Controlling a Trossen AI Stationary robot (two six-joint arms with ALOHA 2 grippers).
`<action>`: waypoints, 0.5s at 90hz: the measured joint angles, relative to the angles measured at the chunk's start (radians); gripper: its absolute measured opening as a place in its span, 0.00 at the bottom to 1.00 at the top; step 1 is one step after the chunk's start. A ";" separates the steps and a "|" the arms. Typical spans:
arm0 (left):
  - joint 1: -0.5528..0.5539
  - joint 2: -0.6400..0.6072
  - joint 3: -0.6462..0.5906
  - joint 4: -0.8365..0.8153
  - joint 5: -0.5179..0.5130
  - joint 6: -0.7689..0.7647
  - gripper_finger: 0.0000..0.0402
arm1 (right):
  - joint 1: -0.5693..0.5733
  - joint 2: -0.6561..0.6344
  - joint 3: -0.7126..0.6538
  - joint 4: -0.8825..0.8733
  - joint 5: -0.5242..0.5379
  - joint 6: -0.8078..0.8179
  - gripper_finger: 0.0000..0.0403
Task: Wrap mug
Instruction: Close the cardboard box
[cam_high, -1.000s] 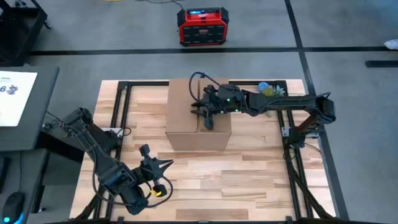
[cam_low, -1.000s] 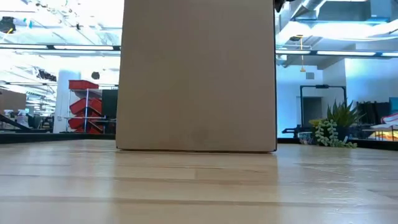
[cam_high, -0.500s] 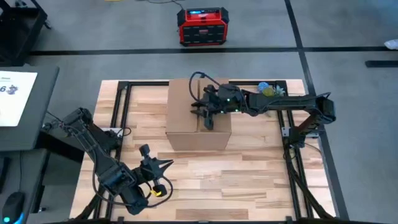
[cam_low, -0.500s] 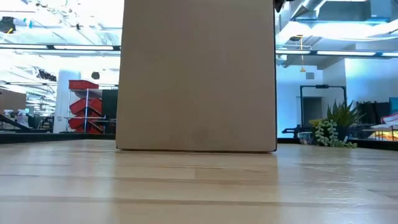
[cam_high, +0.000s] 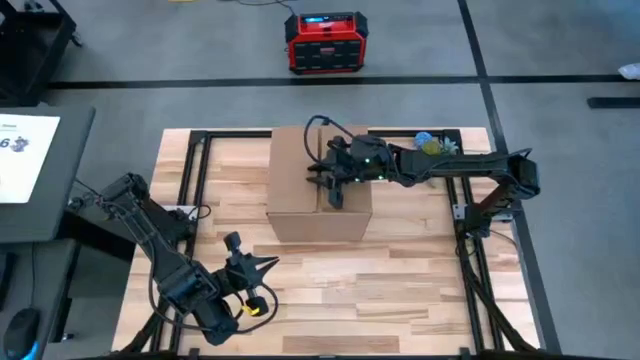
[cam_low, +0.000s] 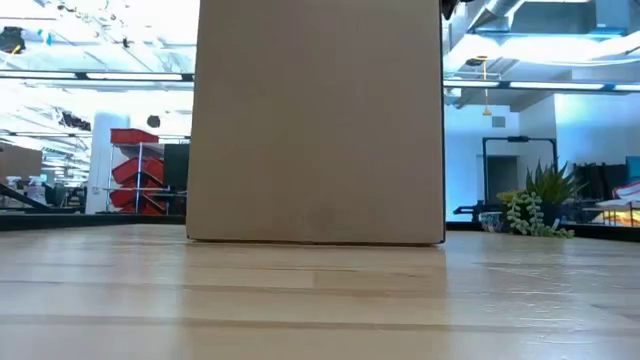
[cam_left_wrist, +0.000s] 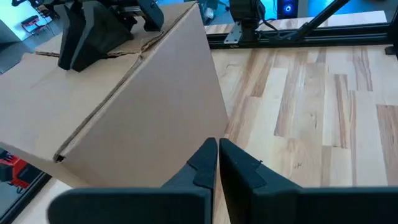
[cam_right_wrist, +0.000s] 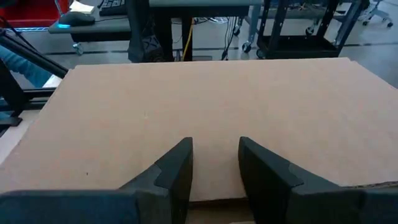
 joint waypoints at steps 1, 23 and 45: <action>0.000 0.000 0.000 0.000 0.000 0.000 0.00 | 0.000 0.000 0.000 0.000 0.000 0.000 0.29; 0.000 0.000 0.000 0.000 0.000 0.005 0.00 | 0.000 0.000 0.000 0.001 0.000 0.000 0.29; 0.000 0.000 0.000 -0.001 0.000 0.059 0.00 | 0.001 -0.001 0.001 -0.015 0.000 0.037 0.29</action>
